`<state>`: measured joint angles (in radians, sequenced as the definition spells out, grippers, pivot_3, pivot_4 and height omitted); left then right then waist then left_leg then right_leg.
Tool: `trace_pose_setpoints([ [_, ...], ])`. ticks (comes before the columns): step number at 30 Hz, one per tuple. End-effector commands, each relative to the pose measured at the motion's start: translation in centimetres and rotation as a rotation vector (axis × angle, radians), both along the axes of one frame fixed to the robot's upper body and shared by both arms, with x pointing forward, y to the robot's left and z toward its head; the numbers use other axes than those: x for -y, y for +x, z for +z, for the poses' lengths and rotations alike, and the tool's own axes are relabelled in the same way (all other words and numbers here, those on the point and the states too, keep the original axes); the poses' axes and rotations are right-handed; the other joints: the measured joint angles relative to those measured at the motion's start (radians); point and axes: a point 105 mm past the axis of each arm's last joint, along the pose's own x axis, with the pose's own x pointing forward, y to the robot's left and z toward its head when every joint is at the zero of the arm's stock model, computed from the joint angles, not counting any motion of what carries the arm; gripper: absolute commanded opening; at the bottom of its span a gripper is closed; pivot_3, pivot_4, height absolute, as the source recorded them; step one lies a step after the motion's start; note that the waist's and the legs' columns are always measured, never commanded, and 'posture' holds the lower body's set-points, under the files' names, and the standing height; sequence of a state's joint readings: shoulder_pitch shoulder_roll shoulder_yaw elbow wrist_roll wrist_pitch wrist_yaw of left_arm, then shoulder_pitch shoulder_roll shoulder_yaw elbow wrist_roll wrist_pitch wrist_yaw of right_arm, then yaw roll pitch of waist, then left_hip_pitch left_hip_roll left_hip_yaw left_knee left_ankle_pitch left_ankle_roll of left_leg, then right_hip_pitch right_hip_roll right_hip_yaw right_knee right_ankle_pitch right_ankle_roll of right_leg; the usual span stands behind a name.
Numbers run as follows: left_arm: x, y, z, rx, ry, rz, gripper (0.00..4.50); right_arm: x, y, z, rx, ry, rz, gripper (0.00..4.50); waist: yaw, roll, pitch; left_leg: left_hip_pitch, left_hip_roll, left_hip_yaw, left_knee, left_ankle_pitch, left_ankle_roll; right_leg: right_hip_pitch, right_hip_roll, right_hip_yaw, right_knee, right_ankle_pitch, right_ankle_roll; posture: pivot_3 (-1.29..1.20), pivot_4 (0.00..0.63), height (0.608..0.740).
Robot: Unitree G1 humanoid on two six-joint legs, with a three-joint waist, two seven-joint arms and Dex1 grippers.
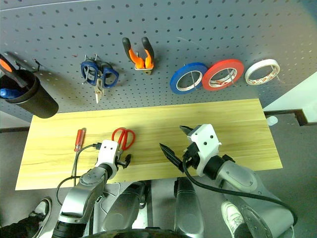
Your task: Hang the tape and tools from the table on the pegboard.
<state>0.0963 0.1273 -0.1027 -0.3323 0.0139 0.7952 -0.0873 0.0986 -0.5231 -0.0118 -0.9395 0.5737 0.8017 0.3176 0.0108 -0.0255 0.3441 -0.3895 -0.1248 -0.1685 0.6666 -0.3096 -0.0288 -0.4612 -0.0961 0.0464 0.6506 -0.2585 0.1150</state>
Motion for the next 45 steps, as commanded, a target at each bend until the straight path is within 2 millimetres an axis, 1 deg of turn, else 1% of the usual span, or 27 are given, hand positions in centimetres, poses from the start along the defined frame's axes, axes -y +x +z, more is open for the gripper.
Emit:
trace_pose_setpoints([
  [1,-0.9,-1.1,-1.6,-0.072,0.017,0.039,3.62,-0.3,-0.8,1.1,0.043,0.008,0.021,4.50,0.000,0.000,0.000,0.000,0.000,0.000,0.000,0.000,0.000,0.000,0.000,0.000,0.000,0.000,0.000,-0.03,0.374,0.727],
  [2,-0.9,-1.1,-1.6,-0.073,0.017,0.040,3.40,-0.3,-0.9,1.1,0.043,0.008,0.021,4.50,0.000,0.000,0.000,0.000,0.000,0.000,0.000,0.000,0.000,0.000,0.000,0.000,0.000,0.000,0.000,-0.03,0.374,0.727],
  [4,-0.9,-1.1,-1.6,-0.074,0.018,0.042,2.70,-0.3,-0.9,1.1,0.043,0.008,0.020,4.50,0.000,0.000,0.000,0.000,0.000,0.000,0.000,0.000,0.000,0.000,0.000,0.000,0.000,0.000,0.000,-0.03,0.375,0.727],
  [5,-0.9,-1.1,-1.6,-0.074,0.017,0.042,2.46,-0.3,-0.9,1.1,0.044,0.008,0.019,4.50,0.000,0.000,0.000,0.000,0.000,0.000,0.000,0.000,0.000,0.000,0.000,0.000,0.000,0.000,0.000,-0.03,0.375,0.727],
  [9,-0.9,-1.1,-1.6,-0.072,0.015,0.038,1.22,-0.3,-0.8,1.1,0.045,0.007,0.016,4.50,0.000,0.000,0.000,0.000,0.000,0.000,0.000,0.000,0.000,0.000,0.000,0.000,0.000,0.000,0.000,-0.03,0.374,0.727],
  [10,-0.9,-1.1,-1.6,-0.072,0.014,0.038,0.85,-0.3,-0.8,1.1,0.045,0.007,0.015,4.50,0.000,0.000,0.000,0.000,0.000,0.000,0.000,0.000,0.000,0.000,0.000,0.000,0.000,0.000,0.000,-0.03,0.374,0.727],
  [12,-0.8,-1.1,-1.6,-0.073,0.013,0.037,0.30,-0.3,-0.8,1.1,0.045,0.007,0.015,4.50,0.000,0.000,0.000,0.000,0.000,0.000,0.000,0.000,0.000,0.000,0.000,0.000,0.000,0.000,0.000,-0.03,0.375,0.727],
  [25,-0.5,-1.1,-1.5,-0.065,0.020,0.013,0.26,-0.3,-0.7,1.0,0.048,0.004,0.011,4.50,0.000,0.000,0.000,0.000,0.000,0.000,0.000,0.000,0.000,0.000,0.000,0.000,0.000,0.000,0.000,-0.03,0.369,0.727],
  [30,-0.3,-1.1,-0.3,0.003,0.027,-0.017,0.26,-0.2,-0.7,1.0,0.049,0.003,0.006,4.50,0.000,0.000,0.000,0.000,0.000,0.000,0.000,0.000,0.000,0.000,0.000,0.000,0.000,0.000,0.000,-0.03,0.368,0.727],
  [37,-0.7,-1.7,1.0,0.083,0.053,-0.057,0.26,-0.1,-0.7,1.1,0.054,0.002,0.004,4.50,-0.001,0.000,0.000,0.000,0.000,0.000,0.000,0.000,0.000,0.000,0.000,0.000,-0.001,0.000,0.000,-0.03,0.367,0.727],
  [41,-0.7,-1.8,1.9,0.143,0.059,-0.065,0.26,-0.1,-1.0,1.5,0.059,0.015,0.030,4.50,0.001,0.000,0.000,0.000,0.000,0.000,0.000,0.000,0.000,0.000,0.000,0.000,-0.001,0.000,0.000,-0.03,0.365,0.727],
  [45,-0.2,-1.8,2.9,0.201,0.037,-0.087,0.26,0.1,-1.5,2.5,0.069,0.065,0.066,4.50,0.001,0.000,0.000,-0.001,0.000,0.000,0.000,0.000,0.000,0.000,0.000,0.000,-0.001,0.000,0.000,-0.03,0.363,0.727],
])
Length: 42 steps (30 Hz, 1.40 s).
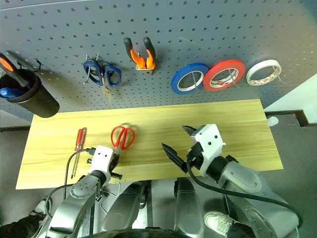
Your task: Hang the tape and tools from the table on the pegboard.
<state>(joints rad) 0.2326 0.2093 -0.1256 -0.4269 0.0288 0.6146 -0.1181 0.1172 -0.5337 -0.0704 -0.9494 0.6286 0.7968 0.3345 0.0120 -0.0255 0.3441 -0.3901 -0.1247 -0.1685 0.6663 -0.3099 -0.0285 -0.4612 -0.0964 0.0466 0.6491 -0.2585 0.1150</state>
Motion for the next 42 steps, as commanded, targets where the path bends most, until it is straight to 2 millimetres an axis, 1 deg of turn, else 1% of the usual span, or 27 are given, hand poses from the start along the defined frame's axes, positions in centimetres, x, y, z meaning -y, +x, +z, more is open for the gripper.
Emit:
trace_pose_setpoints([
  [1,0.6,0.1,1.8,0.095,-0.012,-0.030,0.26,-0.4,-1.4,2.3,0.073,0.063,0.073,4.50,-0.001,0.000,0.000,0.000,0.000,0.000,0.000,0.000,0.000,0.000,0.000,0.000,0.000,0.000,0.000,-0.03,0.363,0.727],
  [4,1.3,0.2,2.8,0.163,-0.004,-0.072,0.26,0.0,-2.1,3.3,0.080,0.106,0.115,4.50,-0.001,0.000,0.000,0.000,0.000,0.000,0.000,0.000,0.000,0.000,0.000,0.000,0.000,0.000,0.000,-0.03,0.360,0.727],
  [10,2.3,0.0,3.9,0.269,0.041,-0.155,0.26,1.2,-2.6,4.6,0.094,0.146,0.139,4.50,-0.001,0.000,0.000,0.000,0.000,0.000,0.000,0.000,0.001,0.000,0.000,0.000,-0.001,0.000,0.000,-0.03,0.353,0.727],
  [19,3.4,-0.6,5.4,0.431,0.119,-0.267,0.26,1.1,-3.9,6.1,0.113,0.181,0.211,4.50,0.000,0.000,0.000,0.000,0.000,0.001,0.000,-0.001,0.001,0.000,0.000,0.000,-0.001,0.000,0.000,-0.03,0.346,0.727],
  [26,3.8,-0.8,6.6,0.564,0.156,-0.314,0.26,1.5,-3.5,6.1,0.116,0.168,0.195,4.50,0.000,0.000,0.000,0.000,0.000,0.001,0.000,-0.001,0.001,0.000,0.000,0.000,-0.001,0.000,0.000,-0.03,0.336,0.727],
  [33,4.1,-2.1,8.0,0.741,0.233,-0.382,0.26,1.6,-3.1,5.9,0.122,0.157,0.191,4.50,0.000,0.000,0.000,0.000,0.000,0.001,0.000,-0.001,0.001,0.000,0.000,0.000,-0.001,0.000,0.000,-0.02,0.327,0.727],
  [38,3.9,-2.5,9.3,0.854,0.251,-0.371,0.26,1.4,-3.5,6.3,0.144,0.169,0.230,4.50,0.001,0.000,0.000,0.000,0.000,0.001,0.000,-0.001,0.001,0.000,0.000,0.000,-0.001,0.000,0.000,-0.01,0.327,0.727],
  [40,3.8,-2.4,9.8,0.887,0.248,-0.358,0.26,1.3,-3.9,6.4,0.151,0.176,0.250,4.50,0.001,0.000,0.000,0.000,0.000,0.001,0.000,-0.001,0.001,0.000,0.000,0.000,-0.001,0.000,0.000,-0.01,0.326,0.727],
  [42,3.7,-2.2,10.5,0.924,0.245,-0.342,0.26,1.4,-4.1,6.9,0.175,0.202,0.256,4.50,0.001,0.000,0.000,0.000,0.000,0.001,0.000,-0.001,0.001,0.001,0.000,0.000,-0.001,0.000,0.000,-0.01,0.323,0.727],
])
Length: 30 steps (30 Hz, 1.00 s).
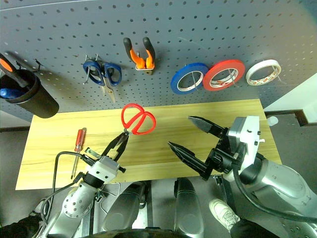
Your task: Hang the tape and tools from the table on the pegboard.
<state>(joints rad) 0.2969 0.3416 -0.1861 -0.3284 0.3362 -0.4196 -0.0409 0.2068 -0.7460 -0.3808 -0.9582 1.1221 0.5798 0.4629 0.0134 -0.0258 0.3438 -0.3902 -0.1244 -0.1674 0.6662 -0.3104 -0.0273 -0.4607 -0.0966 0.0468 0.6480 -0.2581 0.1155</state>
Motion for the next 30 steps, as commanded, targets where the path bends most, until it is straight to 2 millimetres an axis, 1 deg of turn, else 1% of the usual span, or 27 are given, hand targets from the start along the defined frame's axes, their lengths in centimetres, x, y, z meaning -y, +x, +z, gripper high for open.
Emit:
trace_pose_setpoints([
  [1,-0.1,-0.1,1.7,0.091,-0.034,0.007,0.26,-0.1,-0.9,1.5,0.074,0.050,0.034,4.50,0.000,0.000,0.000,0.000,0.000,0.000,0.000,0.000,0.000,0.000,0.000,0.000,0.000,0.000,0.000,-0.01,0.323,0.727],
  [4,-0.2,0.4,2.7,0.134,-0.052,0.018,0.26,0.2,-0.9,2.3,0.101,0.082,0.034,4.50,0.000,0.000,0.000,0.000,0.000,0.000,0.001,0.000,0.000,0.000,0.000,0.000,0.000,0.001,0.000,-0.01,0.321,0.727],
  [8,-0.6,1.0,4.3,0.191,-0.083,0.044,0.26,0.9,-0.8,2.9,0.118,0.091,0.017,4.50,0.000,0.000,-0.001,0.000,0.000,0.000,0.001,0.000,0.000,0.000,0.000,0.000,0.001,0.001,0.000,0.00,0.318,0.727],
  [10,-0.5,1.0,5.3,0.239,-0.087,0.044,0.26,1.4,-0.8,3.0,0.120,0.096,0.005,4.50,0.000,-0.001,-0.001,0.000,0.000,0.000,0.001,0.000,0.000,0.000,0.000,0.000,0.001,0.001,0.000,0.00,0.318,0.727],
  [15,-0.9,0.8,6.4,0.305,-0.094,0.067,0.26,2.3,-1.1,3.3,0.128,0.122,-0.012,4.50,0.000,-0.002,-0.002,0.000,0.000,0.001,0.001,0.000,0.000,0.000,0.000,0.000,0.001,0.001,0.000,0.02,0.313,0.727],
  [19,-1.1,0.6,7.6,0.362,-0.106,0.080,0.26,2.6,-1.7,3.6,0.154,0.186,-0.019,4.50,0.001,-0.002,-0.003,0.001,0.000,0.001,0.001,0.000,0.000,0.000,0.000,0.000,0.002,0.001,0.000,0.03,0.311,0.727],
  [21,-1.5,0.4,8.6,0.396,-0.128,0.094,0.26,2.2,-1.7,3.3,0.147,0.187,-0.013,4.50,0.000,-0.003,-0.003,0.001,0.000,0.001,0.002,0.000,0.000,0.000,0.000,0.000,0.002,0.002,0.000,0.03,0.312,0.727],
  [23,-1.6,0.2,9.0,0.412,-0.134,0.098,0.26,2.1,-1.5,3.1,0.141,0.184,-0.009,4.50,0.000,-0.003,-0.004,0.001,0.000,0.001,0.002,0.000,0.000,0.000,0.000,0.000,0.002,0.002,0.000,0.03,0.311,0.727],
  [30,-2.7,-0.4,10.4,0.467,-0.153,0.167,0.26,2.5,-0.8,2.8,0.133,0.156,-0.013,4.50,0.002,-0.005,-0.009,0.001,0.000,0.001,0.003,0.001,0.000,0.001,0.001,0.000,0.002,0.003,0.000,0.04,0.310,0.727],
])
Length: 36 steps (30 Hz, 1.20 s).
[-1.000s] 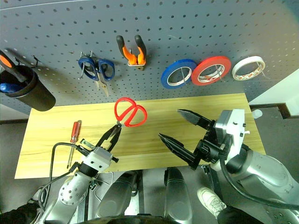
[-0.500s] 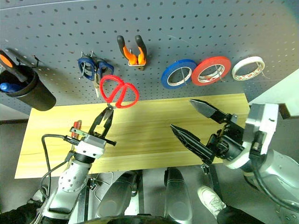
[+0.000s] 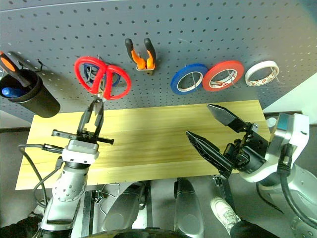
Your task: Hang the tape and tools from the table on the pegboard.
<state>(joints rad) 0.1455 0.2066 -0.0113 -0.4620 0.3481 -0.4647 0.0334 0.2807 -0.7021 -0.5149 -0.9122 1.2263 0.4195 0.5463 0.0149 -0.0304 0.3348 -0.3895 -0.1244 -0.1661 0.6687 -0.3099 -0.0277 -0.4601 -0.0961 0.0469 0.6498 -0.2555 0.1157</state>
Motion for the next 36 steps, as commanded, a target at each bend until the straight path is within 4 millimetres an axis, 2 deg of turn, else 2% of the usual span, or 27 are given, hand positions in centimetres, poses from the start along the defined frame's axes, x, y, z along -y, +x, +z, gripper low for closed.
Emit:
trace_pose_setpoints([
  [1,-0.7,-1.2,1.5,0.068,-0.010,0.034,0.26,0.1,0.0,0.2,0.019,-0.010,0.010,4.50,0.000,-0.001,-0.001,0.000,0.000,0.000,0.000,0.000,0.000,0.000,0.000,0.000,0.000,0.000,0.000,0.04,0.311,0.727],
  [6,-1.9,-1.5,1.5,0.062,-0.009,0.109,0.26,0.4,0.3,0.2,0.020,-0.016,0.017,4.50,0.001,-0.002,-0.001,0.000,0.000,0.000,0.000,0.000,0.000,0.000,0.000,0.000,0.000,0.000,0.000,0.05,0.312,0.727],
  [23,-2.9,-0.5,-1.0,-0.082,-0.060,0.198,0.26,0.4,1.1,0.1,0.023,-0.038,0.021,4.50,0.039,-0.002,-0.002,0.000,0.000,0.001,0.001,0.000,0.000,0.001,0.000,0.000,0.000,0.001,0.000,0.05,0.307,0.727],
  [36,-1.3,0.7,-2.2,-0.131,-0.054,0.125,0.26,0.1,1.0,0.1,0.021,-0.039,0.018,4.50,0.053,-0.002,-0.002,0.000,0.000,0.001,0.003,0.000,0.000,0.001,0.001,0.000,0.000,0.002,0.000,0.04,0.306,0.727],
])
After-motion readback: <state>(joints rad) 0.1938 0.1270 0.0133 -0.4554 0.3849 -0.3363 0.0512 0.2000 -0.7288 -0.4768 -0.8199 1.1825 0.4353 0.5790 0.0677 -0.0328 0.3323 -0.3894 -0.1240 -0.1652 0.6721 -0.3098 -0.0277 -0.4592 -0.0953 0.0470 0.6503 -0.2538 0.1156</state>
